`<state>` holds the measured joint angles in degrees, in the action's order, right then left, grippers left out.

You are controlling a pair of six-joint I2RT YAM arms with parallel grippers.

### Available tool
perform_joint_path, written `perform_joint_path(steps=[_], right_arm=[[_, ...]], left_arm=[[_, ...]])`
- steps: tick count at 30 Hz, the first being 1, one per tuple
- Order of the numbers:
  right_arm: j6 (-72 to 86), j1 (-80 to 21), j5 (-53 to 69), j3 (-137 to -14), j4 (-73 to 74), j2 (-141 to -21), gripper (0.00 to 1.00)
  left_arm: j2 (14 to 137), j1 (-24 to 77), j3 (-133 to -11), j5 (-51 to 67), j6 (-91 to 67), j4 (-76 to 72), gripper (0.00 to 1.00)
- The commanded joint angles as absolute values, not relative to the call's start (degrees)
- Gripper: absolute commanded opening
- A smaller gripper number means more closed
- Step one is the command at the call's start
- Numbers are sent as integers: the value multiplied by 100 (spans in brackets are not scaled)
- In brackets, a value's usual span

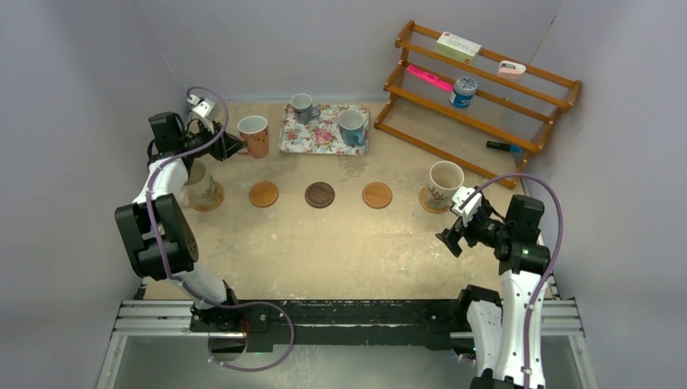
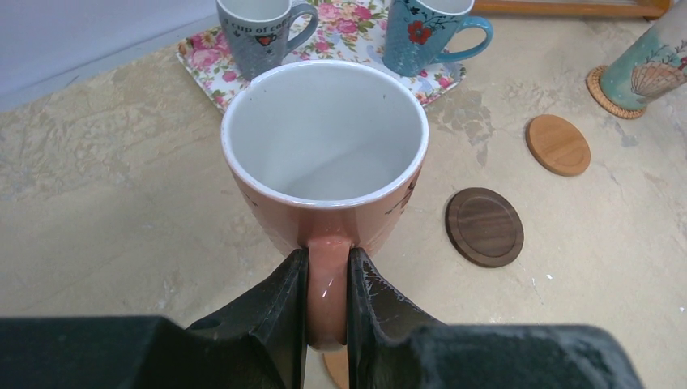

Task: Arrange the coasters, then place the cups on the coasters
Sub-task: Place the cup on the coaster.

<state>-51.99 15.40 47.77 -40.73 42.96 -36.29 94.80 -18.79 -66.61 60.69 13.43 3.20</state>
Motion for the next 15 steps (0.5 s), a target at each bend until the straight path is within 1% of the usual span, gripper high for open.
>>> perform_joint_path(steps=[1, 6, 9, 11, 15], right_arm=[[-5318, 1556, 5024, -4139, 4442, -3595, 99], [-5322, 1557, 5018, -4120, 4439, -3548, 99], [-5324, 1557, 5002, -4119, 4452, -3528, 99], [-5333, 1560, 5001, -4119, 4448, -3540, 99], [-5339, 1556, 4996, -4098, 4405, -3565, 99]], left_arm=[[9041, -1707, -6727, 6390, 1564, 87, 0], [8919, -1618, -6695, 6358, 1061, -757, 0], [8738, -1600, -6479, 6352, 1100, -701, 0], [8459, -1604, -6221, 6292, 1475, -531, 0], [7813, -1605, -5321, 6331, 1724, -920, 0]])
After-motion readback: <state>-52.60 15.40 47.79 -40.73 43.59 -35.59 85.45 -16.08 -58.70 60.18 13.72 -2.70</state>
